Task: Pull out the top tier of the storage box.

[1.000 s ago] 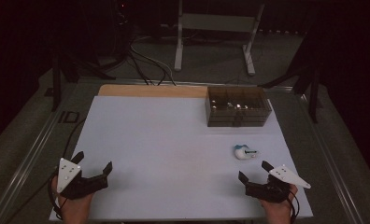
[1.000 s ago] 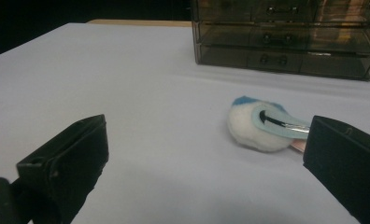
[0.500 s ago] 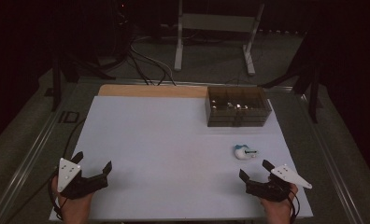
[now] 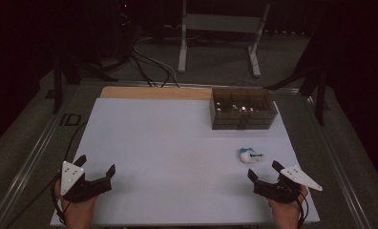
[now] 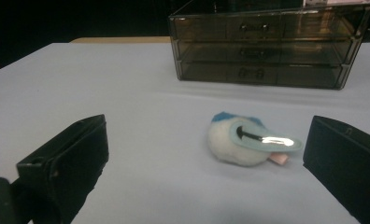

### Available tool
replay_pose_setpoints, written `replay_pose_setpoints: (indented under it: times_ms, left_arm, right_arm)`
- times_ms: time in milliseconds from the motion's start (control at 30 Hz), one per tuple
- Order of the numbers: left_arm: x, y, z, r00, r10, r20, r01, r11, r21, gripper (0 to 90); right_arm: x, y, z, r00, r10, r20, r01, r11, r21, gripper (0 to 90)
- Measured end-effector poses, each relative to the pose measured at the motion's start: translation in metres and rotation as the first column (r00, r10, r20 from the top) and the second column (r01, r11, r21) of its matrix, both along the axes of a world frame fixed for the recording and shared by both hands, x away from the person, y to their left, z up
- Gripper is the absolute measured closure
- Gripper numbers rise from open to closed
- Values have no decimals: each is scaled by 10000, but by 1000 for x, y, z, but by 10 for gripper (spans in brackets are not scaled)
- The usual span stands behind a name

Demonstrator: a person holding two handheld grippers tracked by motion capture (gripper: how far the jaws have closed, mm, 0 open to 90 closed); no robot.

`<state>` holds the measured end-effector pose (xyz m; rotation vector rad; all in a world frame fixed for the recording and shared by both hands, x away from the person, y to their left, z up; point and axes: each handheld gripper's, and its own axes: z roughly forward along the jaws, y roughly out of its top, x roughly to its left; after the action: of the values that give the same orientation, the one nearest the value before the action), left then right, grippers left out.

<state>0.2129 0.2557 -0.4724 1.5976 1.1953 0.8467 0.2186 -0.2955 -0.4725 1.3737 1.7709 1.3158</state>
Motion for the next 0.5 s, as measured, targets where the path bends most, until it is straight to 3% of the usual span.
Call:
replay_pose_setpoints:
  times_ms: [500]
  left_arm:
    - [1,-1,-1,10000,-53,-64,52,10000,-71,11]
  right_arm:
    - [15,10,17,9998,-124,170,132,9987,-486,1]
